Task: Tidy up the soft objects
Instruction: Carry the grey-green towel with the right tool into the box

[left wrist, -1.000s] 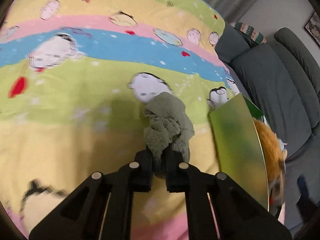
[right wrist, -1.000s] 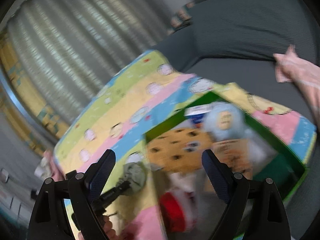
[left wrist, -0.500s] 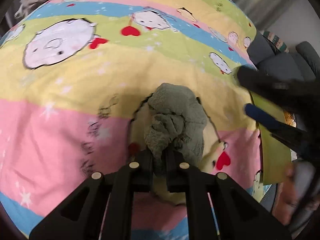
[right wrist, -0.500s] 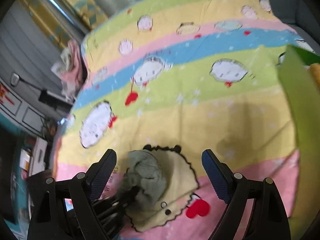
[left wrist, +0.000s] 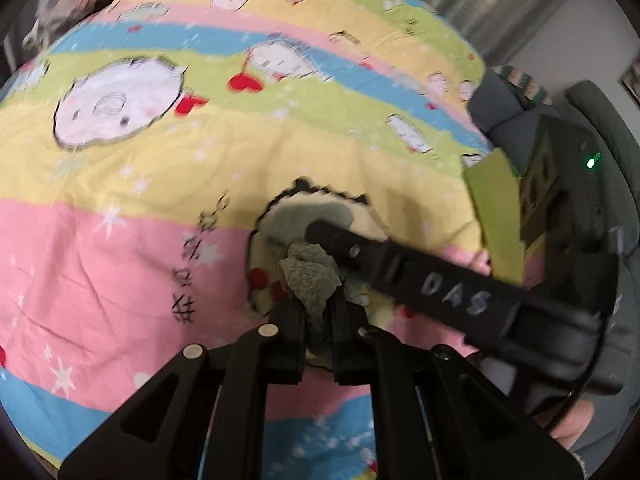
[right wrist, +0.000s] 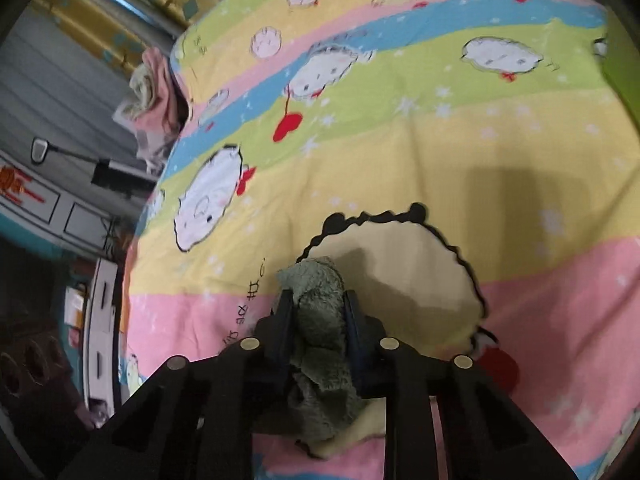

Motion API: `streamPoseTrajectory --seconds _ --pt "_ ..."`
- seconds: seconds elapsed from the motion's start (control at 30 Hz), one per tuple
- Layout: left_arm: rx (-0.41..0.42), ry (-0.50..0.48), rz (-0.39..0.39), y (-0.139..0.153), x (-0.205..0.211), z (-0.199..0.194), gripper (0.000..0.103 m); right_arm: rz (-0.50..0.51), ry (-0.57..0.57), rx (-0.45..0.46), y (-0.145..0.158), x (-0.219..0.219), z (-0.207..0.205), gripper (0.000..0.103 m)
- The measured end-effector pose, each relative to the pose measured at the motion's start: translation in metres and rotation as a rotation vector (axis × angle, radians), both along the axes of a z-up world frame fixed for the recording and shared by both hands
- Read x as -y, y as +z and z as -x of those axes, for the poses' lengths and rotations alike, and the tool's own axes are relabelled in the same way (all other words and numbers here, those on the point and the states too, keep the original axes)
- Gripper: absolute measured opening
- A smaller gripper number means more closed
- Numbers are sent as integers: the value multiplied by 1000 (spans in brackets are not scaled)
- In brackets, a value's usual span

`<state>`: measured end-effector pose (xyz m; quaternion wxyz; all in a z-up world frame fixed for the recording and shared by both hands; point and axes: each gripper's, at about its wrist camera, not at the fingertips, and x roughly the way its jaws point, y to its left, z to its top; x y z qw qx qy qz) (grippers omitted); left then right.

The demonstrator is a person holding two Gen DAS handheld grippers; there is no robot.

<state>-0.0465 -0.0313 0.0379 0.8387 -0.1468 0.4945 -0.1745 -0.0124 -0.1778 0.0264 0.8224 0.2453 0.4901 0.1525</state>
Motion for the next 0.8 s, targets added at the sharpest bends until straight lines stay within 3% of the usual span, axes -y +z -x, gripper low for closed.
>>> streamPoseTrajectory --seconds 0.4,0.63,0.8 --pt "278 -145 -45 85 47 29 8 -68 -201 313 108 68 73 25" --pt "375 -279 1 120 97 35 9 -19 -381 440 142 122 118 25" --pt "407 -377 5 132 144 41 9 5 -497 459 145 157 136 25"
